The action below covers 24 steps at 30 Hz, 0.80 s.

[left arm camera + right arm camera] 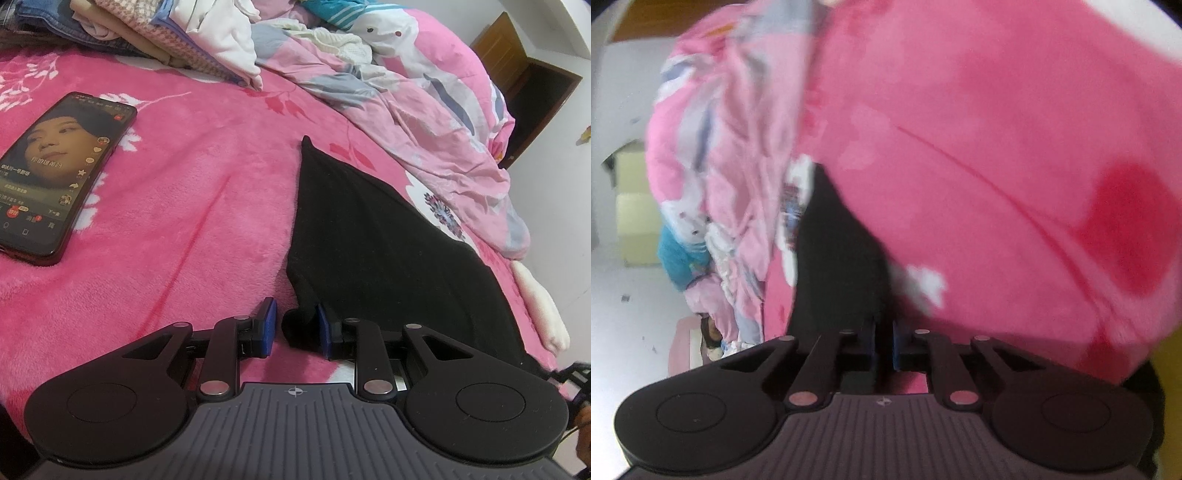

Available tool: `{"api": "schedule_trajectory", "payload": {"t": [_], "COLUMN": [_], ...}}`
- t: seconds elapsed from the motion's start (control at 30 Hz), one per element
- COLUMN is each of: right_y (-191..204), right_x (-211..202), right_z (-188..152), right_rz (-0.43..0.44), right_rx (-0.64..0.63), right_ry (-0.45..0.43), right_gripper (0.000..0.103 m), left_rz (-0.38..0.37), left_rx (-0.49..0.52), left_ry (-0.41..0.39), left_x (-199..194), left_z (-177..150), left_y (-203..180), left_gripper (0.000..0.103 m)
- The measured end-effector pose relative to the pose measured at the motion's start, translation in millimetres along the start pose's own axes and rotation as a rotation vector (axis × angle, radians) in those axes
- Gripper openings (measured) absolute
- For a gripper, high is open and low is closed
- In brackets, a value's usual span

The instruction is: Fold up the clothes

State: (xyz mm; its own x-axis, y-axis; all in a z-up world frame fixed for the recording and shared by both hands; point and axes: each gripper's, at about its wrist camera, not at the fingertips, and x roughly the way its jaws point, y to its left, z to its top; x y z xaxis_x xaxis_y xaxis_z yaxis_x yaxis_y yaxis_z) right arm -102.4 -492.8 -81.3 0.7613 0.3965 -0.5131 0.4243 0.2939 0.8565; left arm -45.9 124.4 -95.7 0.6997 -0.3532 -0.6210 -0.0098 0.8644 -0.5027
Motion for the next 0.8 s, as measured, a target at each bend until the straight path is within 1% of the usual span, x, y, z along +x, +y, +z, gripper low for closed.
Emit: {"api": "schedule_trajectory", "payload": {"t": [0.03,0.07,0.13,0.17,0.23,0.3,0.33,0.4,0.43,0.53,0.63,0.67,0.73,0.8], "right_y": [8,16,30,29,17,-5,-17,-29,-30,-25,-30,-34,-38,-38], "right_x": [-4,-6,-9,-8,-5,-3,-5,-11,-14,-24,-35,-39,-45,-48], "right_z": [-2,-5,-13,-15,-16,-10,-5,2,3,7,11,11,9,4], "right_rz": [0.014,0.008,-0.023,-0.043,-0.088,-0.087,-0.047,0.027,0.048,0.063,0.073,0.086,0.117,0.135], "right_rx": [-0.059,-0.139,-0.317,-0.366,-0.407,-0.352,-0.290,-0.198,-0.184,-0.189,-0.125,-0.098,-0.071,-0.092], "right_ry": [-0.023,-0.046,-0.091,-0.101,-0.105,-0.094,-0.089,-0.098,-0.109,-0.135,-0.148,-0.148,-0.149,-0.143], "right_gripper": [0.007,0.007,0.007,0.007,0.007,0.007,0.007,0.007,0.007,0.007,0.012,0.016,0.017,0.017], "left_rz": [0.000,0.000,0.001,0.001,0.002,0.001,0.000,-0.001,-0.002,-0.002,0.003,0.011,0.042,0.074], "left_rx": [0.001,0.001,0.001,0.001,0.000,0.002,0.002,0.000,-0.002,-0.003,0.015,0.027,0.065,0.132], "left_ry": [0.000,0.001,0.001,0.001,0.000,0.000,0.001,0.002,0.003,0.003,0.007,0.003,-0.025,-0.076], "left_x": [0,0,0,0,-1,-1,-1,-1,0,0,-1,-3,-13,-27], "left_z": [0,0,-1,-1,-2,-2,-2,-2,-2,-1,0,1,3,6], "left_y": [0,0,0,-1,-2,-2,-2,-2,-2,-1,-2,-3,-8,-18], "left_gripper": [0.024,0.024,0.024,0.024,0.024,0.024,0.024,0.024,0.024,0.024,0.024,0.024,0.025,0.025]}}
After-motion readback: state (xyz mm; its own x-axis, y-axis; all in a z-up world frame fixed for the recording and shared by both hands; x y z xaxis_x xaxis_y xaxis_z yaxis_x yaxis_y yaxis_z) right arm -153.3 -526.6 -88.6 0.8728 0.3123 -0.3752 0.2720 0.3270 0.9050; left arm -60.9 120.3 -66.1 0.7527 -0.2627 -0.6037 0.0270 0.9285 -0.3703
